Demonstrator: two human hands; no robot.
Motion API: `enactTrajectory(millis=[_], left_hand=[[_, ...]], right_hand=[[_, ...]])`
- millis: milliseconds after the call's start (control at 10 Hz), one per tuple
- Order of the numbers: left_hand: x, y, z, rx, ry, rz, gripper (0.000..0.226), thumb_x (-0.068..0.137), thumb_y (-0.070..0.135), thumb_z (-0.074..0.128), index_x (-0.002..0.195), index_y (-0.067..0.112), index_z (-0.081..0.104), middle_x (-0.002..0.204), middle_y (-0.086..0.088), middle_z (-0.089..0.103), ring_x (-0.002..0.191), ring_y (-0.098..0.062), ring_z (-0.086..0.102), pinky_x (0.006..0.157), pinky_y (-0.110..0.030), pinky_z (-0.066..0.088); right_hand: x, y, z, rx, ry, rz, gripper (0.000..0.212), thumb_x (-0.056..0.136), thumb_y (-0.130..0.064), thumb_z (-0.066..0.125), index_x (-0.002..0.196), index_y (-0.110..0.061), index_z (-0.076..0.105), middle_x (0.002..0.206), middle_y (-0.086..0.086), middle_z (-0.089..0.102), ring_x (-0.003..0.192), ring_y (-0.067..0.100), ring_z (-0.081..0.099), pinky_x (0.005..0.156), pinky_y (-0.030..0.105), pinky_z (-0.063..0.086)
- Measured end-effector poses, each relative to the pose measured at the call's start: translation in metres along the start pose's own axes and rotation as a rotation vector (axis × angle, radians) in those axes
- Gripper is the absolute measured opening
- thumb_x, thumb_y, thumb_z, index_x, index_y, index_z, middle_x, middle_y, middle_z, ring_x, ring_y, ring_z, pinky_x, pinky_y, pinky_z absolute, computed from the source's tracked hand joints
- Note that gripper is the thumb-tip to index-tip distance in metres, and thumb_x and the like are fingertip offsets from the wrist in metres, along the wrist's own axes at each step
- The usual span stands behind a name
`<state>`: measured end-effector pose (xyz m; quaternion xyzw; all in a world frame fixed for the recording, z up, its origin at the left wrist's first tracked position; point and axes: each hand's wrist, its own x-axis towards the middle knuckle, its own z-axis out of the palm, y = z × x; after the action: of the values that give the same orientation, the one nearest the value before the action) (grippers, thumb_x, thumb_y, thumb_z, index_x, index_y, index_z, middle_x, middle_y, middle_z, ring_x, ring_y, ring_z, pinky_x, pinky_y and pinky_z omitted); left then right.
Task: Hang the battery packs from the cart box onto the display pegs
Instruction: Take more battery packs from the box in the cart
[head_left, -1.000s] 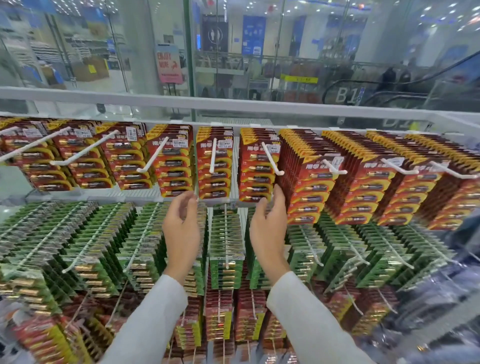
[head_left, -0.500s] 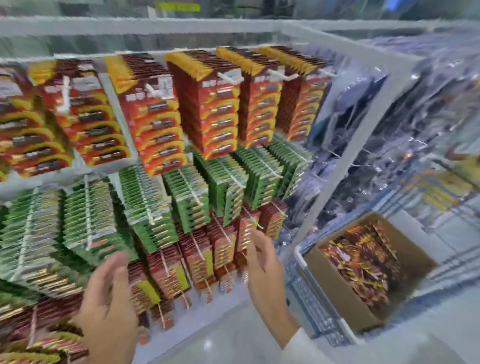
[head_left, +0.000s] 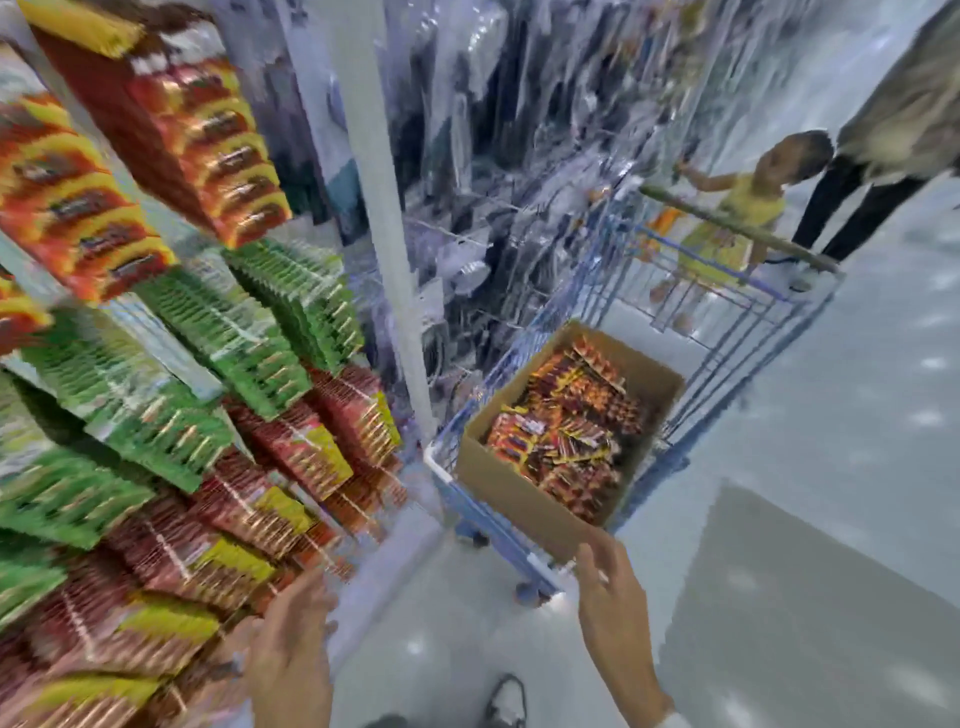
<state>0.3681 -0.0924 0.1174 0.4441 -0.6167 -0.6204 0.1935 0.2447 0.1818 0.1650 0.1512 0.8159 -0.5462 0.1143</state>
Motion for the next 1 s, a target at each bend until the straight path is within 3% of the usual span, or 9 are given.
enactTrajectory(millis=[100, 200, 300, 400, 500, 600, 800, 900, 1000], left_hand=[[-0.023, 0.034, 0.043, -0.068, -0.023, -0.039, 0.013, 0.104, 0.028, 0.058, 0.107, 0.027, 0.07, 0.11, -0.004, 0.072, 0.085, -0.01, 0.073, 0.074, -0.028, 0.059], [-0.029, 0.045, 0.093, -0.029, -0.162, -0.017, 0.021, 0.105, 0.003, 0.053, 0.104, 0.017, 0.069, 0.108, -0.012, 0.069, 0.09, -0.026, 0.068, 0.082, -0.043, 0.053], [-0.024, 0.053, 0.125, 0.036, -0.239, -0.05, 0.023, 0.105, 0.003, 0.055, 0.101, 0.02, 0.07, 0.105, -0.006, 0.071, 0.096, -0.031, 0.067, 0.087, -0.049, 0.049], [0.0, 0.059, 0.168, 0.149, -0.335, -0.066, 0.013, 0.105, 0.016, 0.06, 0.108, 0.02, 0.072, 0.109, -0.003, 0.074, 0.1, -0.025, 0.071, 0.083, -0.04, 0.054], [0.018, 0.066, 0.2, 0.193, -0.403, -0.07, 0.015, 0.105, 0.022, 0.059, 0.111, 0.023, 0.072, 0.112, 0.003, 0.075, 0.101, -0.018, 0.072, 0.084, -0.037, 0.055], [0.049, 0.078, 0.249, 0.217, -0.525, -0.09, 0.016, 0.104, 0.028, 0.059, 0.115, 0.027, 0.072, 0.114, 0.009, 0.075, 0.105, -0.014, 0.071, 0.094, -0.04, 0.056], [0.118, 0.086, 0.354, 0.332, -0.665, -0.165, 0.016, 0.104, 0.026, 0.06, 0.117, 0.024, 0.069, 0.11, 0.0, 0.073, 0.096, -0.02, 0.07, 0.089, -0.042, 0.056], [0.147, 0.082, 0.402, 0.37, -0.662, -0.29, 0.022, 0.103, 0.029, 0.061, 0.121, 0.017, 0.067, 0.111, -0.006, 0.074, 0.096, -0.021, 0.07, 0.093, -0.046, 0.058], [0.19, 0.061, 0.476, 0.369, -0.594, -0.462, 0.029, 0.103, 0.028, 0.062, 0.123, 0.007, 0.067, 0.113, -0.007, 0.072, 0.097, -0.022, 0.071, 0.083, -0.039, 0.062]], right_hand=[[0.009, 0.012, -0.02, 0.006, 0.032, 0.06, 0.027, 0.105, -0.028, 0.053, 0.129, -0.019, 0.061, 0.106, -0.001, 0.069, 0.097, 0.021, 0.065, 0.075, 0.027, 0.042], [0.021, 0.018, -0.037, 0.04, 0.058, 0.157, 0.023, 0.105, -0.03, 0.052, 0.126, -0.023, 0.059, 0.115, -0.002, 0.065, 0.098, 0.016, 0.059, 0.072, 0.019, 0.042], [0.033, 0.021, -0.043, 0.042, 0.065, 0.211, 0.025, 0.106, -0.031, 0.05, 0.129, -0.024, 0.056, 0.121, -0.005, 0.061, 0.106, 0.016, 0.056, 0.074, 0.021, 0.041], [0.058, 0.024, -0.045, 0.06, 0.099, 0.27, 0.024, 0.106, -0.03, 0.051, 0.129, -0.024, 0.057, 0.126, -0.005, 0.062, 0.11, 0.016, 0.058, 0.078, 0.019, 0.043], [0.077, 0.021, -0.044, 0.051, 0.122, 0.295, 0.022, 0.105, -0.028, 0.053, 0.126, -0.023, 0.058, 0.125, -0.002, 0.065, 0.107, 0.015, 0.06, 0.072, 0.011, 0.043], [0.111, 0.006, -0.043, 0.036, 0.161, 0.327, 0.022, 0.105, -0.029, 0.053, 0.125, -0.022, 0.058, 0.123, -0.001, 0.065, 0.109, 0.018, 0.06, 0.076, 0.015, 0.043], [0.171, -0.026, -0.037, 0.04, 0.232, 0.377, 0.022, 0.104, -0.037, 0.053, 0.123, -0.026, 0.058, 0.121, -0.005, 0.064, 0.11, 0.015, 0.059, 0.087, 0.026, 0.041], [0.189, -0.037, -0.034, 0.068, 0.251, 0.399, 0.02, 0.103, -0.037, 0.054, 0.12, -0.027, 0.06, 0.119, -0.004, 0.066, 0.106, 0.014, 0.06, 0.089, 0.028, 0.041], [0.219, -0.049, -0.029, 0.149, 0.227, 0.457, 0.014, 0.104, -0.035, 0.054, 0.113, -0.027, 0.061, 0.11, -0.012, 0.067, 0.099, 0.001, 0.061, 0.073, 0.01, 0.045]])
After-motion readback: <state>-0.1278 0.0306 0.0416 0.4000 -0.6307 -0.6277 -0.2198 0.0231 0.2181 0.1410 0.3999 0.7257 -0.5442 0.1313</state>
